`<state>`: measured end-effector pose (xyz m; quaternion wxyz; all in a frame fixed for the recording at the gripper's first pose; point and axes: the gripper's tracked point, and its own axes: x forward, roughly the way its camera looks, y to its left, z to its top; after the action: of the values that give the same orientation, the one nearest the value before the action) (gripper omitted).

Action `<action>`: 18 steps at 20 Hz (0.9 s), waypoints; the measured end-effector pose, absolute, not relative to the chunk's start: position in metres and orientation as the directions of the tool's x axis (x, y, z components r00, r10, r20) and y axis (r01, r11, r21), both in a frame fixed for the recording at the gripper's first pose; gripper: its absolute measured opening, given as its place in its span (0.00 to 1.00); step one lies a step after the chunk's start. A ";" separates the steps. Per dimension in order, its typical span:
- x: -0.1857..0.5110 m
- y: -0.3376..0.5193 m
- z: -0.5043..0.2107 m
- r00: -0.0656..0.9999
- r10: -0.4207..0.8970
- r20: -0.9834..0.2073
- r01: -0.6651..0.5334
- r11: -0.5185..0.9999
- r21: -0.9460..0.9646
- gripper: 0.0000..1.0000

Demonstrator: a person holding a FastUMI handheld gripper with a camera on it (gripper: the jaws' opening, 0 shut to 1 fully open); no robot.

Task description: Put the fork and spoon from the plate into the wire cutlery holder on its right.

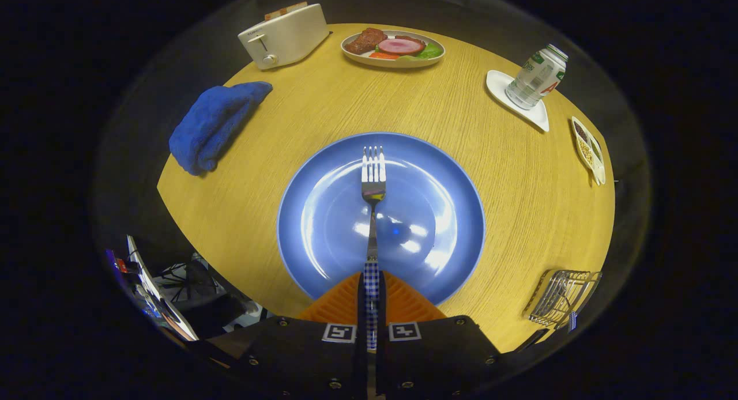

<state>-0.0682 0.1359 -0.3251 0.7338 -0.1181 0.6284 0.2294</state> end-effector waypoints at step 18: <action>-0.101 -0.006 -0.254 0.141 0.089 -0.986 -0.385 0.923 0.029 0.06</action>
<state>-0.1014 -0.0063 -0.2540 0.7462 -0.1162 0.6360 0.1589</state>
